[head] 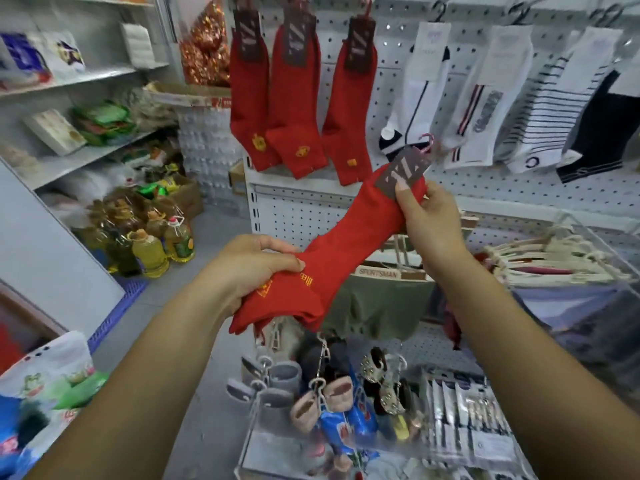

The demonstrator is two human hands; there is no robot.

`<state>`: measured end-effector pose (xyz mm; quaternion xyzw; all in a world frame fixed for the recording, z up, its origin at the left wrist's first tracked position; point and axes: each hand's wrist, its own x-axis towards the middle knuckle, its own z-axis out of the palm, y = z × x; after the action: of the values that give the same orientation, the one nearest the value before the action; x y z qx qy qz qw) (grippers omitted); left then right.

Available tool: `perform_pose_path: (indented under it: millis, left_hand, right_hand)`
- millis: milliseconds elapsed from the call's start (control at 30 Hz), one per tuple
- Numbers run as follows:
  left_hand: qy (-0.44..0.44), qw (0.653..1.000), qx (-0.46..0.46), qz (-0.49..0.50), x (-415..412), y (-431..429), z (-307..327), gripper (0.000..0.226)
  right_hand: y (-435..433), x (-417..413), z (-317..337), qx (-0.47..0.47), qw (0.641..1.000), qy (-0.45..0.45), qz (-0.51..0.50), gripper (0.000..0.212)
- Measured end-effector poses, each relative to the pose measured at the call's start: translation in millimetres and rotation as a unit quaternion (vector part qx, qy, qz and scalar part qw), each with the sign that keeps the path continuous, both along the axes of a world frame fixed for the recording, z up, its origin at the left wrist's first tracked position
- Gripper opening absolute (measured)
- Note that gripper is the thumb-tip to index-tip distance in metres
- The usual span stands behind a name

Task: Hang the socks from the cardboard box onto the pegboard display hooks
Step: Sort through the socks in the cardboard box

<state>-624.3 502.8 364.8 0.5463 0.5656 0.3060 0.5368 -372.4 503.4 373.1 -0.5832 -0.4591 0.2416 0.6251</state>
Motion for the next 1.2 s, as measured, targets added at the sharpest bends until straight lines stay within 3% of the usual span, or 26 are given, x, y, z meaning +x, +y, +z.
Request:
perform_pose_path:
  millis: [100,200,267,433,667,800,1200]
  left_hand:
    - [0.049,0.998,0.015,-0.024,-14.4,20.9,7.2,0.025]
    - [0.061,0.997,0.044,-0.027,-18.6,37.6,21.2,0.031]
    - [0.038,0.997,0.061,-0.030,-16.3,47.8,33.5,0.032]
    - [-0.016,0.989,0.146,-0.007,-7.4,70.4,69.1,0.005]
    - [-0.108,0.972,0.194,0.079,5.4,98.6,103.5,0.013]
    - [-0.136,0.959,0.227,0.105,11.3,103.2,111.3,0.016]
    - [-0.222,0.935,0.256,0.106,-0.9,112.8,125.3,0.024]
  right_hand:
    - [11.3,-14.2,4.6,0.010,0.997,-0.075,-0.034,0.014]
    - [22.9,-25.6,14.3,0.014,1.000,-0.024,0.003,0.013]
    - [32.5,-31.2,24.8,0.017,0.999,-0.004,0.027,0.019]
    - [63.8,-38.2,58.0,0.043,0.998,-0.008,0.039,0.022]
    - [104.4,-37.9,119.8,0.063,0.992,-0.104,-0.008,0.023]
    - [126.8,-44.3,146.0,0.066,0.990,-0.116,-0.050,0.027]
    - [136.6,-40.5,145.6,-0.002,0.986,-0.158,-0.060,0.031]
